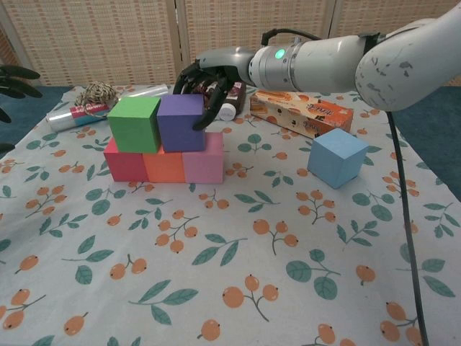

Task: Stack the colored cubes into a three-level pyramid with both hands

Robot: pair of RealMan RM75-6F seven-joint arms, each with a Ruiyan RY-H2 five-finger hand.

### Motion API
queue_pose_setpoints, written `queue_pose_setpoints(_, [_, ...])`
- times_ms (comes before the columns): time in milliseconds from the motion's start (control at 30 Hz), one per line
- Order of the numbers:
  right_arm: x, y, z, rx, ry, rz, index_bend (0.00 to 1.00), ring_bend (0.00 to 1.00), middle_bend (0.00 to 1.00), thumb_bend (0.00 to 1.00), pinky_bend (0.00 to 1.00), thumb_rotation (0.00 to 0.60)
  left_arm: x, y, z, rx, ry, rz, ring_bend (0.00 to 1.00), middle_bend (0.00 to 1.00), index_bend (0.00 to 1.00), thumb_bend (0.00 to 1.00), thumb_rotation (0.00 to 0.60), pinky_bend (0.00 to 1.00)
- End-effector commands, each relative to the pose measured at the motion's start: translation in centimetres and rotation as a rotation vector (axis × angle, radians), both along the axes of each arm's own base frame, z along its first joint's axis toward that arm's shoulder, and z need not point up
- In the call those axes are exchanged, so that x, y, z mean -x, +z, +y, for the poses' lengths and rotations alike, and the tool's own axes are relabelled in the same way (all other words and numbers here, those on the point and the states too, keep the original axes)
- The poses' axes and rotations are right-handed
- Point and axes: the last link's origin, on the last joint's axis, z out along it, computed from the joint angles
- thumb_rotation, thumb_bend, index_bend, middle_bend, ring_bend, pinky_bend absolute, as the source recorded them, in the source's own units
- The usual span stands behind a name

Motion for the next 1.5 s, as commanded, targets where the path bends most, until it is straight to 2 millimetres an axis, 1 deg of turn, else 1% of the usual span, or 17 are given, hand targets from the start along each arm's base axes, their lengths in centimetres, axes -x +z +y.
queue_pose_setpoints(33, [-0.19, -0.23, -0.03, -0.001, -0.001, 0.001, 0.31, 0.07, 0.27, 0.07, 0.02, 0.6, 0.1, 0.01, 0.01, -0.001, 0.003, -0.003, 0.11, 0.14, 0.05, 0.31, 0.6, 0.27])
queue_pose_setpoints(400, [-0.62, -0.51, -0.06, 0.0, -0.001, 0.002, 0.29, 0.07, 0.27, 0.07, 0.02, 0.6, 0.27, 0.02, 0.04, -0.001, 0.003, -0.008, 0.11, 0.14, 0.05, 0.31, 0.6, 0.27])
queue_pose_setpoints(1500, [-0.93, -0.83, 0.07, -0.005, -0.014, 0.015, 0.26, 0.07, 0.27, 0.07, 0.02, 0.6, 0.61, -0.17, -0.07, 0.006, 0.004, -0.013, 0.11, 0.14, 0.05, 0.31, 0.6, 0.27])
